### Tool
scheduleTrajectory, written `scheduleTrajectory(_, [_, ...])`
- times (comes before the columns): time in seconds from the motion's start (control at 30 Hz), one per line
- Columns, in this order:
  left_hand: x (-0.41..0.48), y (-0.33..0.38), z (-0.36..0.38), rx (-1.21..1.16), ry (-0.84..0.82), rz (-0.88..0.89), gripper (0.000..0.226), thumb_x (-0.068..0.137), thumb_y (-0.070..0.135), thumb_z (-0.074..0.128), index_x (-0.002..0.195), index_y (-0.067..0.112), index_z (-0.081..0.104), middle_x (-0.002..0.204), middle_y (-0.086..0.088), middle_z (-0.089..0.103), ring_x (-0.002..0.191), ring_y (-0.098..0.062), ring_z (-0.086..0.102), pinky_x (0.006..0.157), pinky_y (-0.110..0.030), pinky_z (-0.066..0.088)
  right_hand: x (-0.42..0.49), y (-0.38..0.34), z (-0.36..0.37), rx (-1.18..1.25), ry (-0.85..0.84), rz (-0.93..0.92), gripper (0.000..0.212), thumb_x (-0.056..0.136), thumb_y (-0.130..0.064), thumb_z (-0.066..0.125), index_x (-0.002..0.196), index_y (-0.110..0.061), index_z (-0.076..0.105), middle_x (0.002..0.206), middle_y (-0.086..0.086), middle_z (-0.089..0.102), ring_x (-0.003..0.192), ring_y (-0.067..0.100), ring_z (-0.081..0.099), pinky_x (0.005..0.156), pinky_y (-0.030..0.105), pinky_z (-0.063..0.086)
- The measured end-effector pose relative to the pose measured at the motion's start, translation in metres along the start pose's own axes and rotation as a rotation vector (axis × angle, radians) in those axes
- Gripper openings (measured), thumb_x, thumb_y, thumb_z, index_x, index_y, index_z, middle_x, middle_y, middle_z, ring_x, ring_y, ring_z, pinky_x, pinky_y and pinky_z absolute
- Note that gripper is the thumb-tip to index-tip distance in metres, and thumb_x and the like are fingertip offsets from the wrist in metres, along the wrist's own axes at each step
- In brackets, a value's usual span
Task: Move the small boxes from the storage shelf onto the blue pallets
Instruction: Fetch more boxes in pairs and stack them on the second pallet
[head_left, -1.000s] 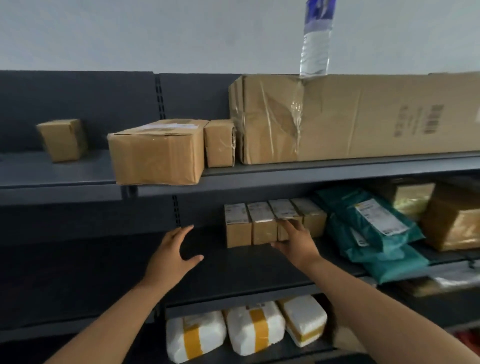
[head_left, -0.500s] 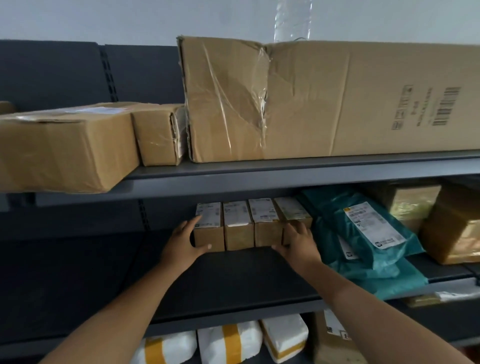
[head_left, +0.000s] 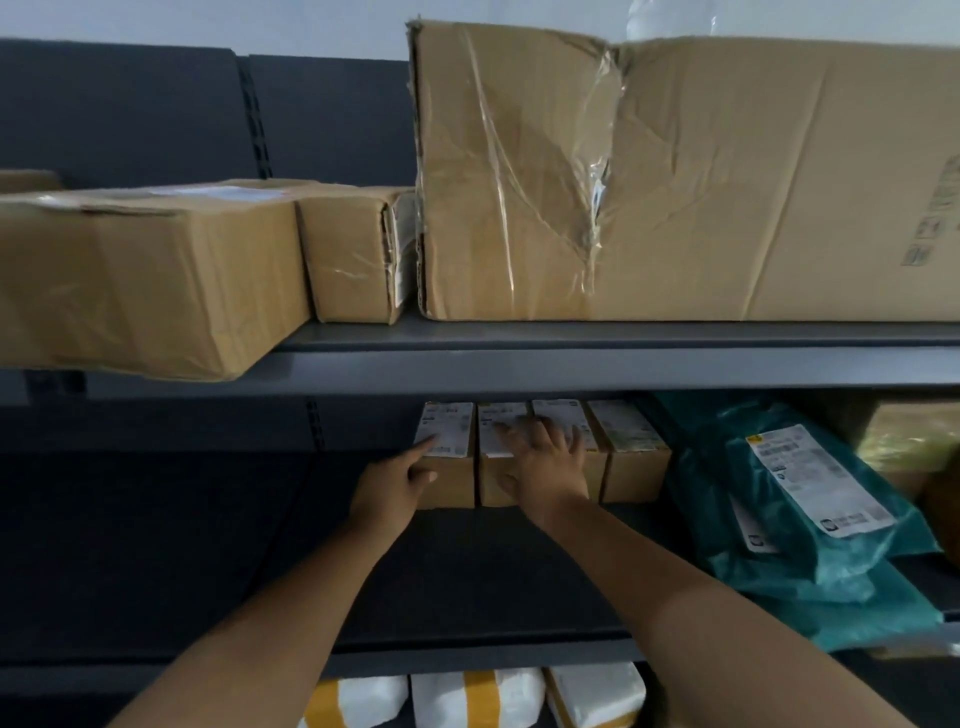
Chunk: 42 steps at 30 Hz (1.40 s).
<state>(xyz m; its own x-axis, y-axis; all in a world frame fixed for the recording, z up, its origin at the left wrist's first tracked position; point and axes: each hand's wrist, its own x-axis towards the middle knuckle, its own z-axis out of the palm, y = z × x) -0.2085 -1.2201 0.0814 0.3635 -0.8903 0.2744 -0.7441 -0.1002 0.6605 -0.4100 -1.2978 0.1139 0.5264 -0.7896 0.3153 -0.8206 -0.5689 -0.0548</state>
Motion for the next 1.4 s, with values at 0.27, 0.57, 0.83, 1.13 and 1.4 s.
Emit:
scheduleTrajectory(0.27, [0.007,0.006,0.003,-0.034,-0.094,-0.059,0.071,0.083,0.037,0.071,0.138,0.057,0.032,0.140,-0.001,0.053,0.120,-0.022,0.056,0.095,-0.038,0.053,0.019,0.003,0.013,-0.092,-0.126,-0.030,0.080,0.089,-0.045,0.058,0.151,-0.039,0.009,0.159,0.003,0.018,0.147,0.032,0.010,0.112,0.070,0.000])
scheduleTrajectory(0.57, [-0.003,0.006,0.015,0.006,-0.048,-0.018,0.077,0.083,0.031,0.073,0.143,0.053,0.029,0.141,-0.004,0.053,0.121,-0.022,0.056,0.097,-0.035,0.052,0.004,0.002,0.012,-0.160,-0.108,-0.053,0.083,0.089,-0.043,0.060,0.151,-0.038,0.005,0.160,0.004,0.013,0.147,0.031,0.007,0.113,0.067,0.000])
scheduleTrajectory(0.83, [-0.037,0.007,0.004,-0.006,-0.003,0.005,0.075,0.081,0.030,0.076,0.142,0.050,0.037,0.133,-0.004,0.057,0.113,-0.019,0.059,0.094,-0.029,0.052,-0.028,-0.011,0.004,-0.124,-0.071,-0.082,0.083,0.087,-0.039,0.065,0.151,-0.036,0.012,0.160,0.004,0.018,0.140,0.033,0.019,0.117,0.050,0.018])
scheduleTrajectory(1.13, [-0.075,-0.004,-0.022,-0.091,0.025,-0.018,0.077,0.080,0.023,0.078,0.141,0.048,0.039,0.137,-0.001,0.055,0.120,-0.014,0.056,0.100,-0.026,0.049,-0.050,-0.051,-0.008,0.107,-0.274,0.023,0.091,0.091,-0.016,0.062,0.149,-0.048,0.000,0.162,-0.009,-0.013,0.138,0.036,0.033,0.104,0.045,0.045])
scheduleTrajectory(1.4, [-0.107,-0.050,-0.094,-0.140,0.151,-0.065,0.075,0.080,0.022,0.078,0.140,0.049,0.041,0.140,0.000,0.052,0.121,-0.012,0.054,0.103,-0.028,0.047,-0.043,-0.136,-0.017,0.108,-0.234,-0.090,0.088,0.091,-0.021,0.063,0.150,-0.047,0.003,0.162,-0.009,-0.011,0.139,0.040,0.028,0.106,0.044,0.042])
